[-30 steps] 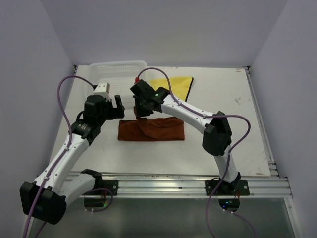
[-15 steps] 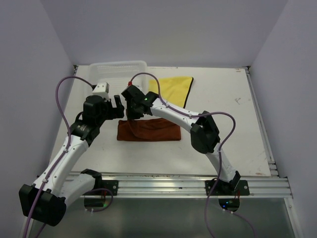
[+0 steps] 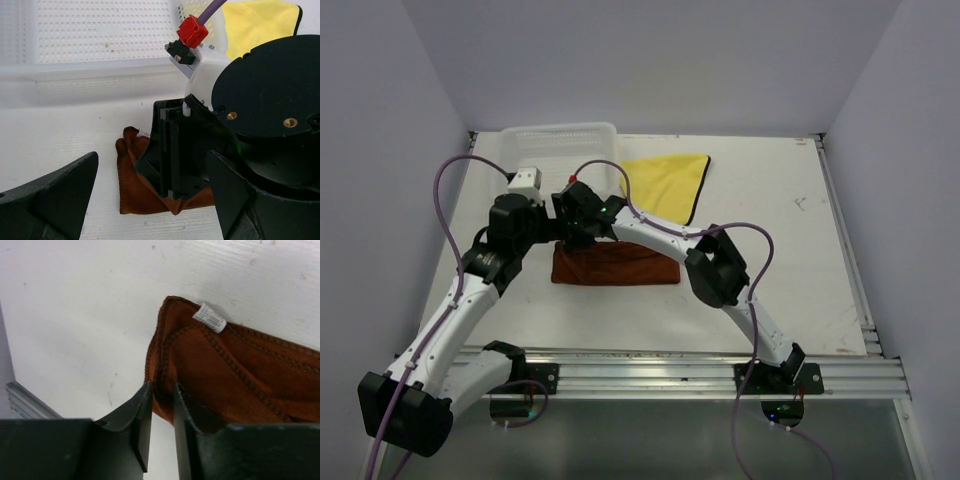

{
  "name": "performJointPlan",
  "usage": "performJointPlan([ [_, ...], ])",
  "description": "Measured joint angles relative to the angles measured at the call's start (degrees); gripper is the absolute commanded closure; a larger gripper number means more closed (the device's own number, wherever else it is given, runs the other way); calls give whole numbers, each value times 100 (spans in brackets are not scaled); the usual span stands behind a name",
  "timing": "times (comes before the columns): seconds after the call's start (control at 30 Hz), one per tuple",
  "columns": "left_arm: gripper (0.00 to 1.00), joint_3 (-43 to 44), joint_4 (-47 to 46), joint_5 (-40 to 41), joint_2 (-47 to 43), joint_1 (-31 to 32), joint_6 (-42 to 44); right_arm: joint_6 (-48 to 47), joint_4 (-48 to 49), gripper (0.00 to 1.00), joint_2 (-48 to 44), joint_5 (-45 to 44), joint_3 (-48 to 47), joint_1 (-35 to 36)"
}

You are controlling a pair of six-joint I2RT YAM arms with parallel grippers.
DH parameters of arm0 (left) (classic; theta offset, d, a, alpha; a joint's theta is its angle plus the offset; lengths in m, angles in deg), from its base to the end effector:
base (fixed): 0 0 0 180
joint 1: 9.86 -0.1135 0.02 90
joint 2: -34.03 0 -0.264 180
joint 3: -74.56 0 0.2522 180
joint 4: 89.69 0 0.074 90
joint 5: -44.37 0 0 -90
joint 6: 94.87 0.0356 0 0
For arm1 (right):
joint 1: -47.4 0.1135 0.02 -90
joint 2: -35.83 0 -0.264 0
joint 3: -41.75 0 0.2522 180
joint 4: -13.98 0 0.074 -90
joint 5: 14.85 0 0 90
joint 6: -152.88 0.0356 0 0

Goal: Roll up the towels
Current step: Fold the towel

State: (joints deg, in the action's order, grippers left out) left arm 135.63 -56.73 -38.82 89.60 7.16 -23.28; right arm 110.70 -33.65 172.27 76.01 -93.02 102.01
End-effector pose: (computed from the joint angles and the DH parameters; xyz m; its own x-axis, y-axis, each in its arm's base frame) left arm 0.2105 -0.0600 0.3050 -0.4784 -0.1815 -0.8592 0.0411 0.9727 -0.2284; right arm 0.3093 0.4363 0.2050 -0.9031 0.0082 -0.4294 -0.2258 0.8415 0.4909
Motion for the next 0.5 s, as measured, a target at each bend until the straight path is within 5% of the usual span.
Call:
performJointPlan([
  [0.17,7,-9,0,31,-57,7,0,-2,313,59,-9,170,4,15],
  [0.5,7,-9,0,251,-199,28,0,-111,601,57,-1285,157,1368,-256],
])
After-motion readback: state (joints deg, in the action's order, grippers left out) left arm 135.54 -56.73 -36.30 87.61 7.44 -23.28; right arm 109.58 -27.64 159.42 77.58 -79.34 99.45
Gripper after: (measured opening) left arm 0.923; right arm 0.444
